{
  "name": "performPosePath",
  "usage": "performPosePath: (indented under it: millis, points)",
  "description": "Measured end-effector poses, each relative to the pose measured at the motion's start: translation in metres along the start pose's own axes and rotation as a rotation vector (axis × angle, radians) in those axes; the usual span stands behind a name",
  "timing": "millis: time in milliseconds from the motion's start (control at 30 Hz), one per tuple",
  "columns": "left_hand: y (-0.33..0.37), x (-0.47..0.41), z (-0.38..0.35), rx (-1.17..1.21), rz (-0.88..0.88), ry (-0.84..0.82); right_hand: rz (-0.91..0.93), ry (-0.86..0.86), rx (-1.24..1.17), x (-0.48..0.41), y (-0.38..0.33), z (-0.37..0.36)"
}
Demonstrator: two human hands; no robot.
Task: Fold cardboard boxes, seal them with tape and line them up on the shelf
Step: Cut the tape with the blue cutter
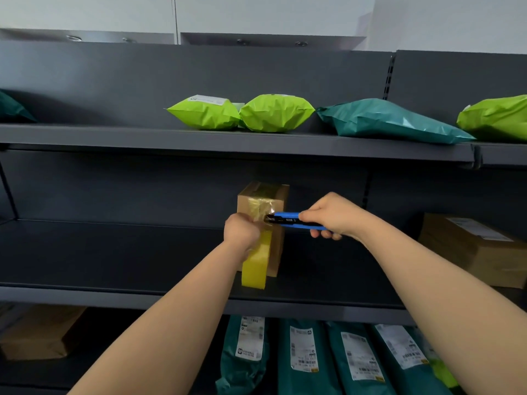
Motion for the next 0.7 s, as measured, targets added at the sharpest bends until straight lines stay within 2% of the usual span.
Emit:
performPosePath:
  millis: [267,433,700]
  points:
    - [0.004,0.003,0.002,0.019,-0.016,-0.005,-0.053,0.072,-0.103,0.016,0.064,0.023]
    - [0.005,0.002,0.0,-0.008,-0.016,-0.003,-0.119,-0.02,0.113,0.006,0.111,-0.031]
    - [0.001,0.005,0.002,0.068,-0.004,0.009,-0.171,-0.074,0.258,-0.01,0.144,-0.083]
Point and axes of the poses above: each hand's wrist, its own x-axis away from the middle knuckle, its own z-axis out of the back of the hand, y = z × x, the point moved 10 cm from there along -x, towards the middle knuckle, and after that the axes turned 11 degrees about z, right-handed, at the moved point
